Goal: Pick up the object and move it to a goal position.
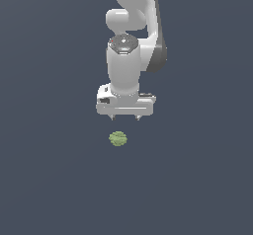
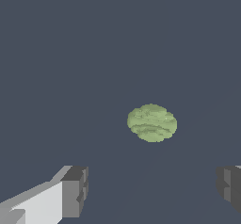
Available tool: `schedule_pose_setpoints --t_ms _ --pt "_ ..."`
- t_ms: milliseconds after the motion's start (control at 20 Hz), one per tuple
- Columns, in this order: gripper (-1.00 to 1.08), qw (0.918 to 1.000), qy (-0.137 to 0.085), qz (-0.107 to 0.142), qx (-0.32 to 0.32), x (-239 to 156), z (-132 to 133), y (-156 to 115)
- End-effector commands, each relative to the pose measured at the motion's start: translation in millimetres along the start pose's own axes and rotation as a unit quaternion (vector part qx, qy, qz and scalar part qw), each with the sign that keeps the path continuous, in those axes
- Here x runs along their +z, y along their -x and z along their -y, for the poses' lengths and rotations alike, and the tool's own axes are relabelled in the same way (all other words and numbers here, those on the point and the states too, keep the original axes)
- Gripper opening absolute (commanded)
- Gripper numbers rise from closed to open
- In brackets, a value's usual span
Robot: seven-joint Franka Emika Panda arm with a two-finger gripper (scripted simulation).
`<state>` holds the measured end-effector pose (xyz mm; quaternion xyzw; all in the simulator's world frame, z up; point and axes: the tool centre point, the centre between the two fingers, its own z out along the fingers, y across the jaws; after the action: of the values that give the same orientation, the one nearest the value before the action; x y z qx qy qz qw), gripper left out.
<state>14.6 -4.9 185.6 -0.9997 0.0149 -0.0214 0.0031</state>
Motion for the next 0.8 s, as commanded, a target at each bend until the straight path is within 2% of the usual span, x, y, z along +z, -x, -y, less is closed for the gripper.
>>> schedule_pose_setpoints --t_ms 0,450,750 --pt "1.0 1.0 0.0 0.0 0.0 0 0 0" --pt "1.0 0.9998 -0.004 0.016 -0.013 -1 5 11" --pt "1.0 0.9998 -0.003 0.016 -0.015 -1 4 11"
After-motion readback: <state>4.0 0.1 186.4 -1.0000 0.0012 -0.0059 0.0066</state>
